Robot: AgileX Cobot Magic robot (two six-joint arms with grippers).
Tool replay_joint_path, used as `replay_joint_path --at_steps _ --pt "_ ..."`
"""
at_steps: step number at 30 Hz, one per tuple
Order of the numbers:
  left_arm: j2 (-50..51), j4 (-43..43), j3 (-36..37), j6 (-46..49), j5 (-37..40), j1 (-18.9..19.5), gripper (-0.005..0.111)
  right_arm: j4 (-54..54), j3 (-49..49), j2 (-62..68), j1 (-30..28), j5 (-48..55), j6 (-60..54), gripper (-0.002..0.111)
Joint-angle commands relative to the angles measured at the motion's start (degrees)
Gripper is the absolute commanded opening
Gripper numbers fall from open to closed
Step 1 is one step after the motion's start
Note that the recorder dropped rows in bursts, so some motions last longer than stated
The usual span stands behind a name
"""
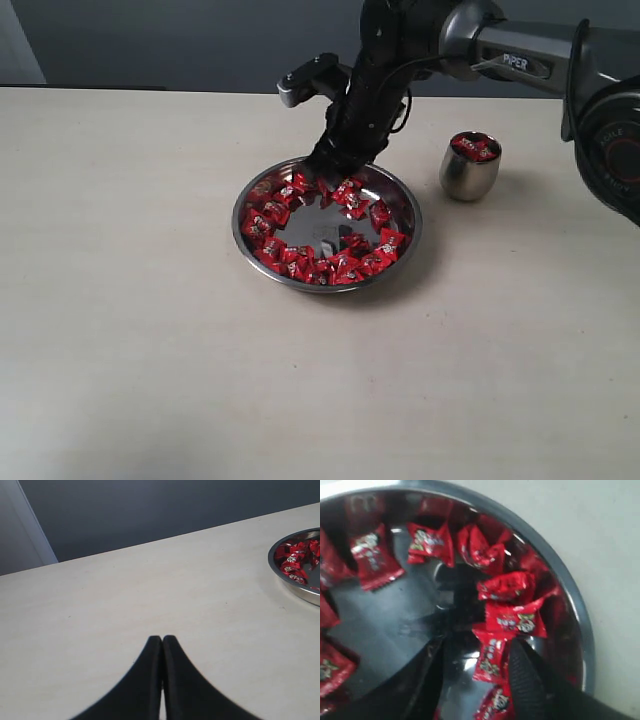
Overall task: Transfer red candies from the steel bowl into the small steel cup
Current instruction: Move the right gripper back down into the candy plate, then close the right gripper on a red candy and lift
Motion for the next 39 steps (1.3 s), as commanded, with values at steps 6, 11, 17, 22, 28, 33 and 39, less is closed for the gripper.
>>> replay_joint_path --at_steps 6,11,17,22,28,33,39 --pt "-0.2 0.2 -0.1 -0.3 -0.4 0.0 0.000 -5.4 0.2 0.2 0.0 -0.6 3.2 0.042" --pt "-0.2 0.2 -0.1 -0.3 -0.4 0.0 0.000 -5.4 0.2 2.1 0.0 -0.4 3.3 0.042" --pt "-0.2 0.2 -0.1 -0.3 -0.4 0.0 0.000 -5.4 0.2 2.8 0.0 -0.4 4.1 0.042" --pt "-0.2 0.2 -0.1 -0.3 -0.4 0.0 0.000 -5.4 0.2 2.8 0.0 0.0 4.1 0.042" --pt "-0.2 0.2 -0.1 -0.3 -0.4 0.0 0.000 -5.4 0.2 2.8 0.0 0.1 4.2 0.042" --pt "-0.2 0.2 -0.1 -0.3 -0.4 0.0 0.000 -5.4 0.2 2.8 0.0 0.1 4.2 0.042" --pt "-0.2 0.2 -0.1 -0.3 -0.4 0.0 0.000 -5.4 0.2 2.8 0.0 -0.2 4.2 0.042"
